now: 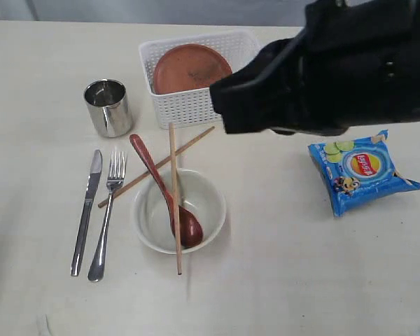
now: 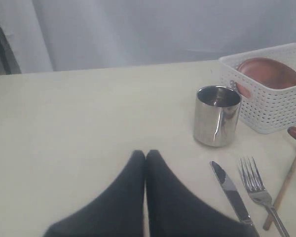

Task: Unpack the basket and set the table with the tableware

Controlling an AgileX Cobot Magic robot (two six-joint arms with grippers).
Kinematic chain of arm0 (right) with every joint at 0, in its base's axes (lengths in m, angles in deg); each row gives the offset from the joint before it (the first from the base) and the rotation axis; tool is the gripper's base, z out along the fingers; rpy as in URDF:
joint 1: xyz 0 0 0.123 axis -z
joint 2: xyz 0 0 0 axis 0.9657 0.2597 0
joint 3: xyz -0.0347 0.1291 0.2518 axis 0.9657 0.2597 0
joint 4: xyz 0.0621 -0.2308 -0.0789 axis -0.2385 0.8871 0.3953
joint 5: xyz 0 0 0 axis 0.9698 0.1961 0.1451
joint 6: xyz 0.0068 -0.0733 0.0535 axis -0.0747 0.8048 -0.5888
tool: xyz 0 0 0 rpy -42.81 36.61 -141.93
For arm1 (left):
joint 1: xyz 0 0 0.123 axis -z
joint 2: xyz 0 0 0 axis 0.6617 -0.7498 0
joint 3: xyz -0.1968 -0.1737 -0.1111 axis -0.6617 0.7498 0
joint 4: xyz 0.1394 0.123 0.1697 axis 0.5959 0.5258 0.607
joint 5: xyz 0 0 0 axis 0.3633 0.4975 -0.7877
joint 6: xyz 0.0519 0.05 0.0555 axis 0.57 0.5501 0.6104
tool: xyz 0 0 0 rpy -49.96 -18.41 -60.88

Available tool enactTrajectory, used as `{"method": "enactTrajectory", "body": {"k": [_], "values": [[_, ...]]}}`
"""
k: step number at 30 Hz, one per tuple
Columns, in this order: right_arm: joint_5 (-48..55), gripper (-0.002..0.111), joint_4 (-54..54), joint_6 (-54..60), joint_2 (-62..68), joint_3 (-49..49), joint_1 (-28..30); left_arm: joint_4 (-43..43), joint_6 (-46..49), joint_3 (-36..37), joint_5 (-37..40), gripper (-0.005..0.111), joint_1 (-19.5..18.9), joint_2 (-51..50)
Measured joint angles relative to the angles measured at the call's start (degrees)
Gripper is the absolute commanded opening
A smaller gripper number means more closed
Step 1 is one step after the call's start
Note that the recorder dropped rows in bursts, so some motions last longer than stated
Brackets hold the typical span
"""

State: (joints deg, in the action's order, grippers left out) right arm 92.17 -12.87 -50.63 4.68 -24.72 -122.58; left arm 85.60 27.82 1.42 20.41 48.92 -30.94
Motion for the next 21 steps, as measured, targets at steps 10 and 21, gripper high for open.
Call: {"method": "enactTrajectory", "body": {"k": [10, 21], "values": [[7.4, 0.000, 6.6, 0.1, -18.8, 0.0, 0.0, 0.0, 0.0, 0.0, 0.0, 0.000, 0.0, 0.0], [12.3, 0.000, 7.4, 0.4, -26.4, 0.1, 0.0, 2.3, 0.9, 0.1, -1.6, 0.000, 0.0, 0.0]]}}
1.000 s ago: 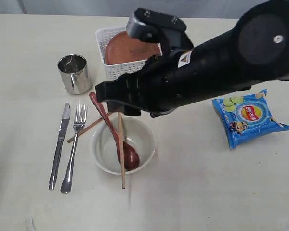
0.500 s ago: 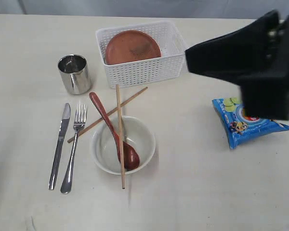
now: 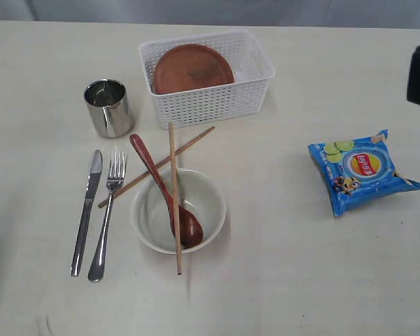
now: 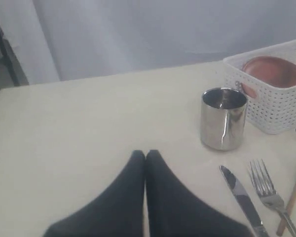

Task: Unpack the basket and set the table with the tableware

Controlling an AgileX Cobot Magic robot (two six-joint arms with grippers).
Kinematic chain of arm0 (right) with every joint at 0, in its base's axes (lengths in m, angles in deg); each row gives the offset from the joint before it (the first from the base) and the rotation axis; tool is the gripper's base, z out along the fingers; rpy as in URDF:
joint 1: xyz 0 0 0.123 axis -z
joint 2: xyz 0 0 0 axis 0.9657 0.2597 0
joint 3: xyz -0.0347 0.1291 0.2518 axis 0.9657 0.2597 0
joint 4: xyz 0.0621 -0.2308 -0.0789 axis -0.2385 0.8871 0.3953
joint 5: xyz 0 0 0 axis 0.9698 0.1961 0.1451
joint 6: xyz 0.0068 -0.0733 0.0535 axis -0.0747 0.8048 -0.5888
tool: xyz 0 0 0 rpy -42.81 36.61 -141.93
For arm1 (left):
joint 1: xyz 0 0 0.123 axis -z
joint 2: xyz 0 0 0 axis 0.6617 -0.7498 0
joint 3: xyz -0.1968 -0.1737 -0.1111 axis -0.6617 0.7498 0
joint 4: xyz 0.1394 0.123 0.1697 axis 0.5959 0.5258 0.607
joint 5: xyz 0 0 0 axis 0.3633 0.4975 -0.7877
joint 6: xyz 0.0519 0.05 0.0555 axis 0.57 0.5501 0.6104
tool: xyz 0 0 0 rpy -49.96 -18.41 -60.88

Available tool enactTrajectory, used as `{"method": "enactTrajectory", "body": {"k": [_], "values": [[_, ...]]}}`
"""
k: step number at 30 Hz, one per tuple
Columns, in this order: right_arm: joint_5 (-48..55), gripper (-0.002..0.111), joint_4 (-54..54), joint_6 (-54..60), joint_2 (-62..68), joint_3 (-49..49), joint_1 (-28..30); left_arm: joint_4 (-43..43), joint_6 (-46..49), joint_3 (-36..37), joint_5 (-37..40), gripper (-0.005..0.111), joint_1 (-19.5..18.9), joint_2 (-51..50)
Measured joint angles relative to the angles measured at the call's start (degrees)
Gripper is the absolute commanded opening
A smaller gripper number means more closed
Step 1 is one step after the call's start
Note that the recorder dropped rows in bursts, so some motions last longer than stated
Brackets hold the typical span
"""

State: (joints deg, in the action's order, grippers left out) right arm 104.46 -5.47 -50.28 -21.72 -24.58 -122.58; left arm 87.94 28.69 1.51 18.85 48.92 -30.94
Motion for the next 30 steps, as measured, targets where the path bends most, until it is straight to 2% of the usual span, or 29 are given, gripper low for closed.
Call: {"method": "enactTrajectory", "body": {"k": [3, 5, 8, 10, 12, 14, 17, 20, 22, 26, 30], "values": [[0.3, 0.000, 0.4, 0.0, 0.0, 0.5, 0.0, -6.5, -5.8, 0.0, -8.1, 0.000, 0.0, 0.0], [0.3, 0.000, 0.5, 0.0, 0.0, 1.4, 0.0, -13.5, -12.4, 0.0, -15.8, 0.000, 0.0, 0.0], [0.3, 0.000, 0.5, 0.0, 0.0, 2.7, 0.0, -18.4, -22.3, 0.0, -26.8, 0.000, 0.0, 0.0], [0.1, 0.000, 0.5, 0.0, 0.0, 3.5, 0.0, -19.5, -28.5, 0.0, -30.3, 0.000, 0.0, 0.0], [0.1, 0.000, 0.5, 0.0, 0.0, 3.8, 0.0, -20.0, -31.3, -0.8, -30.0, 0.000, 0.0, 0.0], [-0.3, 0.000, 0.5, 0.0, 0.0, 4.0, 0.0, -19.1, -31.7, -3.3, -26.1, 0.000, 0.0, -0.5], [-1.2, 0.000, 0.6, 0.0, 0.0, 4.0, 0.0, -14.6, -30.3, -10.0, -15.2, 0.000, 0.0, -5.4], [-2.0, 0.000, 0.6, 0.0, 0.0, 4.0, 0.0, -12.7, -22.7, -18.2, -4.6, 0.000, 0.0, -14.2], [-2.1, 0.000, 0.6, 0.0, 0.0, 4.0, 0.0, -14.5, -14.8, -22.9, 2.1, 0.000, 0.0, -21.6], [-2.2, 0.000, 0.6, 0.0, 0.0, 4.0, 0.0, -27.8, 8.4, -30.8, 16.4, 0.000, 0.0, -37.0], [-2.3, 0.000, 0.6, -0.2, 0.0, 4.0, 0.0, -43.6, 29.9, -33.1, 27.0, 0.001, 0.0, -50.2]]}}
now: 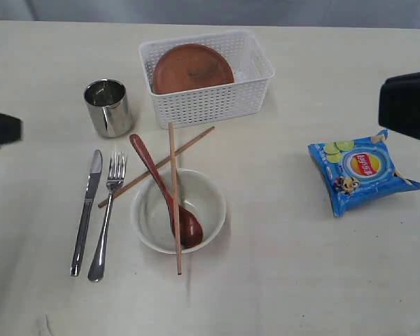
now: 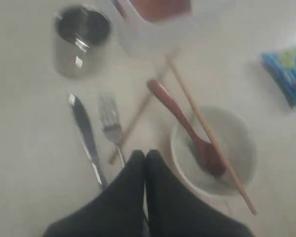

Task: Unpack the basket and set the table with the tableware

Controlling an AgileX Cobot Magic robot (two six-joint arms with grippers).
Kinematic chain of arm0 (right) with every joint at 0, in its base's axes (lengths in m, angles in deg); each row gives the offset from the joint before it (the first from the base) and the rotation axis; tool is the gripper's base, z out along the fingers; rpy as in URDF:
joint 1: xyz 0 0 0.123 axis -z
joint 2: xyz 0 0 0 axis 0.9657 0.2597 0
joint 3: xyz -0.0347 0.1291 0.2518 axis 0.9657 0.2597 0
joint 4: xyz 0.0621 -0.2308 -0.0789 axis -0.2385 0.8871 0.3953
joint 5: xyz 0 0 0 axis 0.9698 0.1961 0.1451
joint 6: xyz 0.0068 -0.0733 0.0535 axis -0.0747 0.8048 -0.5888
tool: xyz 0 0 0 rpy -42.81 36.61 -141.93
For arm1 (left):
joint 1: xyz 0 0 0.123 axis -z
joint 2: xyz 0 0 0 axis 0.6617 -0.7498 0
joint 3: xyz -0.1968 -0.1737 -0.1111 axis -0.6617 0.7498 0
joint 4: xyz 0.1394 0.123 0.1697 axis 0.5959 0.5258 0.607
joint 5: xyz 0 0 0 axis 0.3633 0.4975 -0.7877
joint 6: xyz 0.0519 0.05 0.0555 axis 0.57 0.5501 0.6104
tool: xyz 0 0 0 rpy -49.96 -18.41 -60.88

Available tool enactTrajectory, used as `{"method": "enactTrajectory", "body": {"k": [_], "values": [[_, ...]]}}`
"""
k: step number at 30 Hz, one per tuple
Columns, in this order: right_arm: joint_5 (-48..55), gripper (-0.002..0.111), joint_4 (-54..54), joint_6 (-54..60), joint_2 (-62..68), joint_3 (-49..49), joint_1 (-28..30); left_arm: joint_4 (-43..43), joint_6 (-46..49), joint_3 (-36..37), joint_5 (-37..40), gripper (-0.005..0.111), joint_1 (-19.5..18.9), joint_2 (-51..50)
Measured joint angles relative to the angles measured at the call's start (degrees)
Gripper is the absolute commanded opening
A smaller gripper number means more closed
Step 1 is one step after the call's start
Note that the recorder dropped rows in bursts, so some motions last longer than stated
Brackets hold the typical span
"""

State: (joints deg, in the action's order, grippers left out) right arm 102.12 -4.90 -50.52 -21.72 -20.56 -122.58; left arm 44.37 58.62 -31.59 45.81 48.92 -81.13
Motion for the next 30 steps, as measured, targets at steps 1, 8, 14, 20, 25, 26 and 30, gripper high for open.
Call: {"method": "enactTrajectory", "body": {"k": [1, 8, 14, 20, 25, 26, 30], "values": [[0.0, 0.000, 0.0, -0.3, 0.0, 0.0, 0.0, -2.3, 2.8, -0.1, 1.2, 0.004, 0.0, -3.4], [0.0, 0.000, 0.0, -1.3, 0.0, 0.0, 0.0, -9.1, 9.6, -0.2, -1.7, 0.031, 4.9, -17.6], [0.0, 0.000, 0.0, -1.6, 0.0, 0.0, 0.0, -5.6, 3.6, -0.2, -11.2, 0.031, 13.9, -24.9], [0.1, 0.000, 0.0, -2.3, 0.0, 0.0, 0.0, 5.6, -6.7, -0.2, -16.4, 0.031, 17.4, -30.8], [0.2, 0.000, 0.0, -2.3, 0.0, 0.0, 0.0, 8.9, -7.7, -0.3, -17.5, 0.028, 17.6, -35.8], [0.2, 0.000, 0.0, -2.3, 0.0, 0.0, 0.0, 9.1, -7.7, -0.3, -18.0, 0.020, 17.6, -36.8], [0.2, 0.000, 0.0, -2.3, 0.0, 0.0, 0.0, 10.6, -7.9, -0.3, -22.3, 0.000, 17.6, -38.9]]}}
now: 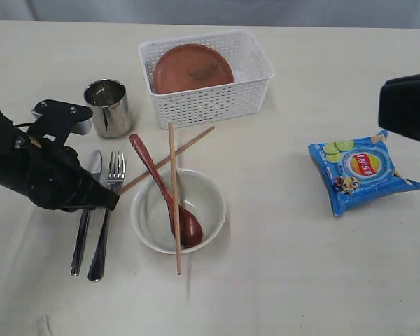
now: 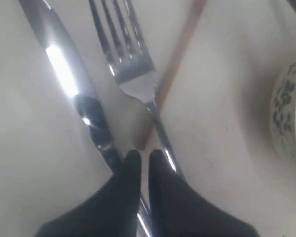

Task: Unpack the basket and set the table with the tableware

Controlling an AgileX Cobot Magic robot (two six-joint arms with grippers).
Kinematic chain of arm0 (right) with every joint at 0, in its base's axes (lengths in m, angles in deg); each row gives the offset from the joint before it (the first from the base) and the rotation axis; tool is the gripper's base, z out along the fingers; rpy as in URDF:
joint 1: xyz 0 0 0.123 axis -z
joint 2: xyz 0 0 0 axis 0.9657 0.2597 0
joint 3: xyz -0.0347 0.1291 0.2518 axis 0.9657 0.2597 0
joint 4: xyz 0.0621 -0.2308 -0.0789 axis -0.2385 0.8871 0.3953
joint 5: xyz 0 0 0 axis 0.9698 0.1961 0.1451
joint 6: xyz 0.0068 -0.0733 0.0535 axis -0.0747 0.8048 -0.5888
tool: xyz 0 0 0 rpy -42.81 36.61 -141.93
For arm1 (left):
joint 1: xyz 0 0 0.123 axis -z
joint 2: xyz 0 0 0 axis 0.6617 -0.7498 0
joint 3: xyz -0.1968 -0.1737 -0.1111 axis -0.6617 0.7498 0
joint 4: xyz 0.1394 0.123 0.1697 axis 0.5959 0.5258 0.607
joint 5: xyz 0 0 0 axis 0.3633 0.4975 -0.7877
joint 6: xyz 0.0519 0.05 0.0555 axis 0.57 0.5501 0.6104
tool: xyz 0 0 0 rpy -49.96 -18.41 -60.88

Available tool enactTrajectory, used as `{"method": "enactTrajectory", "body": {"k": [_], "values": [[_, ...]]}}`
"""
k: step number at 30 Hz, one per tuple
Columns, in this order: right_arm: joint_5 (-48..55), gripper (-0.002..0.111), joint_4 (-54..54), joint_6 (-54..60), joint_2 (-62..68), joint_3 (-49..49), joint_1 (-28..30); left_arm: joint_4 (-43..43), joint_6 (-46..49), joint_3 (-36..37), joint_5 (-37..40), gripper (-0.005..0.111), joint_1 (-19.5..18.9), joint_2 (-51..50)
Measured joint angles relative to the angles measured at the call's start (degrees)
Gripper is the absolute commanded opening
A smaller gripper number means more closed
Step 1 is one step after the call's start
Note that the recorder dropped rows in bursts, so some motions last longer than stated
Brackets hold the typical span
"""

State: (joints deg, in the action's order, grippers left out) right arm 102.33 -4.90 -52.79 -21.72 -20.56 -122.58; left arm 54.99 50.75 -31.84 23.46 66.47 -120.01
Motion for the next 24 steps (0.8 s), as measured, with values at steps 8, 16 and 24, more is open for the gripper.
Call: {"method": "enactTrajectory", "body": {"k": [8, 16, 24], "values": [[0.0, 0.000, 0.0, 0.0, 0.0, 0.0, 0.0, 2.5, 1.5, -2.4, -1.8, 0.000, 0.0, -0.3], [0.5, 0.000, 0.1, 0.0, 0.0, 0.0, 0.0, 5.4, 3.6, -17.8, 8.4, 0.022, -0.4, -0.3], [2.3, 0.000, 0.4, 0.0, 0.0, 0.0, 0.0, 13.7, -0.3, -17.4, 21.8, 0.000, -0.2, -0.3]]}}
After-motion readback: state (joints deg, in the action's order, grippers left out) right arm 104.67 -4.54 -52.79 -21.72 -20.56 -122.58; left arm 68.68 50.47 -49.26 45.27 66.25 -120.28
